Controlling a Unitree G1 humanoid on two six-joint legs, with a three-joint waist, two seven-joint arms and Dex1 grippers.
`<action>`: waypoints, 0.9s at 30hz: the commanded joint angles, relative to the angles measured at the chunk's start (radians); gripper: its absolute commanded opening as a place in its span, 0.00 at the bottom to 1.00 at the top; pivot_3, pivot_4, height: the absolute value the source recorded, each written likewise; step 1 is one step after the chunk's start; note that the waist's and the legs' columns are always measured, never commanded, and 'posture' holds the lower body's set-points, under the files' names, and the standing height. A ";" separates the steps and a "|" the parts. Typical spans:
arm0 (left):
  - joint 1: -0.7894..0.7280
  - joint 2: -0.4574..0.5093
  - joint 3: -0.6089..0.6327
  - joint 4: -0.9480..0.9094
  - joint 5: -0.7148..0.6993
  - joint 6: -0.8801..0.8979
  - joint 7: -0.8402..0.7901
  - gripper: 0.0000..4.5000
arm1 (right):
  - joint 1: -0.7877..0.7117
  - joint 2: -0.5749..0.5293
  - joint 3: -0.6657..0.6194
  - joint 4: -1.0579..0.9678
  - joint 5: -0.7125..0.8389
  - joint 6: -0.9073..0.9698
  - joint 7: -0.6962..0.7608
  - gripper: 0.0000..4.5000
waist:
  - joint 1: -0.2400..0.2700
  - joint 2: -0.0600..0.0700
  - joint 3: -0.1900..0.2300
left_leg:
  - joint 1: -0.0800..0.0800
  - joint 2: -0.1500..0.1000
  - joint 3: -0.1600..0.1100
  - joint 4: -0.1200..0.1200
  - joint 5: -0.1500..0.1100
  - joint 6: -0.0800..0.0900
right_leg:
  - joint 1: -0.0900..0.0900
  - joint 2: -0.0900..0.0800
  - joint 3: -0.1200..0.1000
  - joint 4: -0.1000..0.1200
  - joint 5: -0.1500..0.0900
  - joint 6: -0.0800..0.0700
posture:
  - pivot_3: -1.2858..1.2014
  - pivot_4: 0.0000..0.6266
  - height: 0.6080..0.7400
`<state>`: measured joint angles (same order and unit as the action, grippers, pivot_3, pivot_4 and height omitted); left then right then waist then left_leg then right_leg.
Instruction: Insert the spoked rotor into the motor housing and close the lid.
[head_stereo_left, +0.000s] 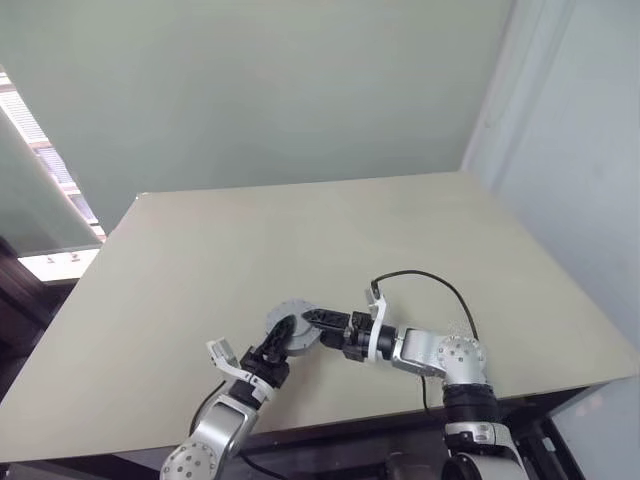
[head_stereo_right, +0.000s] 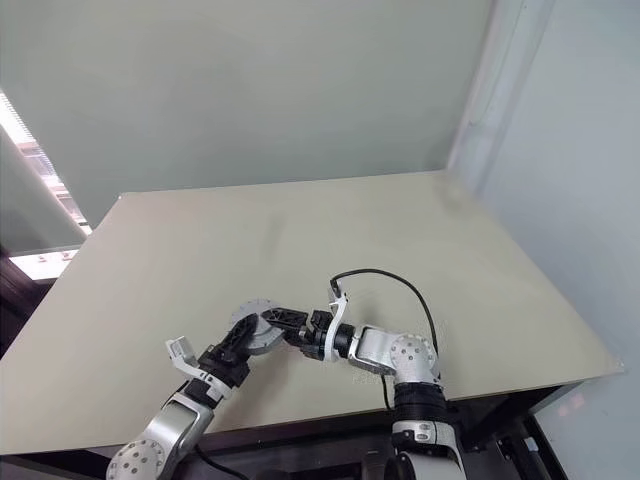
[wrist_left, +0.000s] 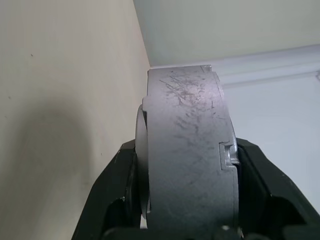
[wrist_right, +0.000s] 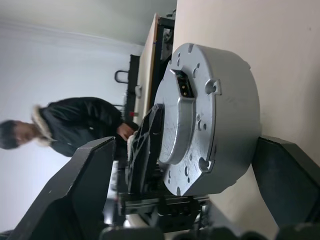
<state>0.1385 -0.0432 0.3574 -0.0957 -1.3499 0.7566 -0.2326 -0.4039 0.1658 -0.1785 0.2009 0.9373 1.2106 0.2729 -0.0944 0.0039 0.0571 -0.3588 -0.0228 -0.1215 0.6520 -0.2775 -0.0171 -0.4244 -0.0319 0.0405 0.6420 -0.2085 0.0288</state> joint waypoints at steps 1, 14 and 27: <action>-0.030 0.006 0.010 -0.028 0.004 -0.040 -0.026 0.45 | 0.025 -0.006 0.072 -0.078 -0.047 -0.087 0.076 1.00 | 0.000 0.000 0.000 | 0.000 0.000 0.000 0.000 0.000 0.000 | 0.000 0.000 0.000 0.000 0.000 0.000 | 0.52 0.00 1.00; -0.132 0.094 0.064 0.039 0.233 -0.262 -0.044 0.45 | 0.099 -0.260 0.495 -0.135 -0.608 -0.845 0.381 1.00 | 0.000 -0.001 0.000 | 0.000 0.000 0.000 0.006 0.000 0.000 | 0.001 0.001 0.000 0.001 0.002 0.001 | 0.52 0.00 1.00; -0.239 0.184 0.064 0.234 0.566 -0.486 -0.068 0.45 | 0.113 -0.306 0.593 -0.074 -0.805 -1.170 0.459 1.00 | 0.040 -0.006 -0.001 | 0.000 0.000 0.000 0.010 0.000 0.000 | 0.003 0.001 0.000 0.001 0.006 0.001 | 0.52 0.00 1.00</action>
<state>-0.0611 0.1238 0.4100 0.1638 -0.7916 0.3091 -0.2710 -0.2857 -0.1483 0.4166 0.1448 0.1367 0.0700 0.7259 -0.0542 -0.0021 0.0560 -0.3583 -0.0228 -0.1214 0.6625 -0.2773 -0.0175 -0.4206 -0.0305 0.0406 0.6426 -0.2020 0.0302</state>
